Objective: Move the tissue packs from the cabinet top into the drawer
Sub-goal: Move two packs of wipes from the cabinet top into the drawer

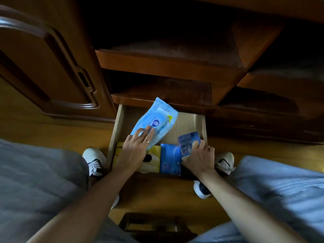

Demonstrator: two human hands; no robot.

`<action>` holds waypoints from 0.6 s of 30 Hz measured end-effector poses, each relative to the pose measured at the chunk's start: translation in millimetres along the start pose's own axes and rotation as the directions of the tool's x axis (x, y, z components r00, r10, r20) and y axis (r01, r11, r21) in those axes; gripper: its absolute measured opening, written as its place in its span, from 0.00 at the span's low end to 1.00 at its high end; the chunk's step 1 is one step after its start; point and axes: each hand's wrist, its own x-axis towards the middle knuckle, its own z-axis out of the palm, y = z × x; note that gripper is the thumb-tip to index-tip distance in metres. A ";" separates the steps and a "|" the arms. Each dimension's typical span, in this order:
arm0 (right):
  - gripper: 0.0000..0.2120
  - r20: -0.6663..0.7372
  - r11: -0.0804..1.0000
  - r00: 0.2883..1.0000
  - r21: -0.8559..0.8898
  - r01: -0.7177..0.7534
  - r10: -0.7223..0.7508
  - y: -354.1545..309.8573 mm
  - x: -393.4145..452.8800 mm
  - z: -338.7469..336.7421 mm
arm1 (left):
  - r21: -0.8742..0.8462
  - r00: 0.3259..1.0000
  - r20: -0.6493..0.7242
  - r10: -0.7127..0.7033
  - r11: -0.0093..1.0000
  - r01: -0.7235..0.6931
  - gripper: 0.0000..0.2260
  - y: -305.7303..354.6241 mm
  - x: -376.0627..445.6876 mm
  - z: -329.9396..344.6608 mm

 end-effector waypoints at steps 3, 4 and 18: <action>0.45 0.076 0.996 0.997 -0.083 0.028 -0.022 -0.2 -4.1 12.8 | 0.067 0.995 0.096 -0.031 0.997 0.025 0.24 -5.7 -7.3 9.5; 0.46 0.082 0.994 0.996 -0.101 0.038 -0.030 0.5 -4.5 14.5 | 0.083 0.984 0.167 -0.053 0.996 0.040 0.25 -6.9 -9.5 11.0; 0.74 0.548 0.931 0.787 -0.042 0.363 -0.283 -3.1 90.3 3.2 | -0.057 0.890 0.397 -0.226 0.961 0.269 0.27 -9.0 -18.1 38.4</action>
